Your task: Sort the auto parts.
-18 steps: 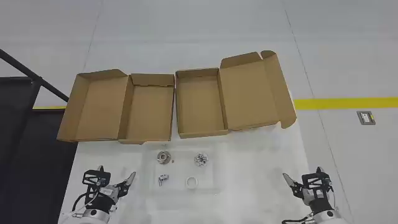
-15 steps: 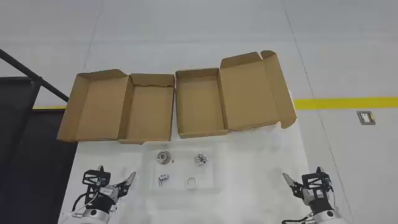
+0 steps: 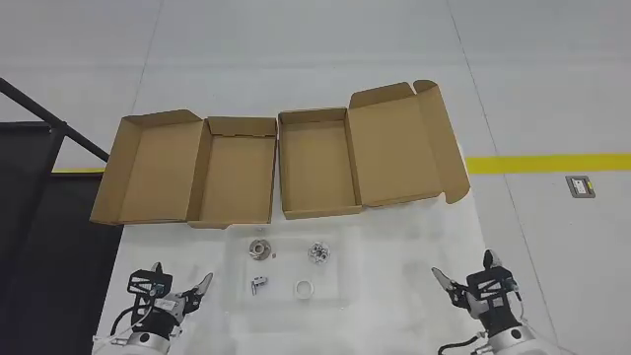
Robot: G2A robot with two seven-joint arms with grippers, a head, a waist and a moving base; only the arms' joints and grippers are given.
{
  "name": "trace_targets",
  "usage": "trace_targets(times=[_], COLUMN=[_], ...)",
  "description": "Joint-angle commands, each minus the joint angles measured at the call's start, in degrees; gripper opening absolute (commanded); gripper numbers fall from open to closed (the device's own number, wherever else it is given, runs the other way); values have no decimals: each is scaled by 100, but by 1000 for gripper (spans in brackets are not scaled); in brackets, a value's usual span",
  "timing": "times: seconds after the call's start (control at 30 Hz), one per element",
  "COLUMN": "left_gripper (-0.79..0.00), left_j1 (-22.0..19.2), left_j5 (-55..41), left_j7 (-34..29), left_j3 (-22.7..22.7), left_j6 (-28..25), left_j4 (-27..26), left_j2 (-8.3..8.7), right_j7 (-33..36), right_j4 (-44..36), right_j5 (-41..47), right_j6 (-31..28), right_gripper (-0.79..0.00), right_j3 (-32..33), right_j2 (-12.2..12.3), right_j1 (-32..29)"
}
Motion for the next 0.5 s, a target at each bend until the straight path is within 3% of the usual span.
trace_targets(times=[0.0,0.13,0.3,0.47], left_gripper=[0,0,0,0], left_j1=[27,29,101,115], left_j5=[-28,-114,-260,-299], left_j7=[55,141,217,197], left_j3=[-84,-253,-445,-480], left_j6=[7,33,20,39], left_j4=[-18,-60,-115,-118], left_j2=[0,-4,-11,-15], right_j7=[200,1049,2113,2113], right_j4=[-367,-1047,-1238,-1238], right_j5=[-47,209,492,492], right_j6=[-173,-652,-822,-822], right_gripper=[0,0,0,0], right_j3=[-67,-482,-1235,-1235], right_j2=[4,-5,-58,-58], right_j1=[49,371,1025,1025])
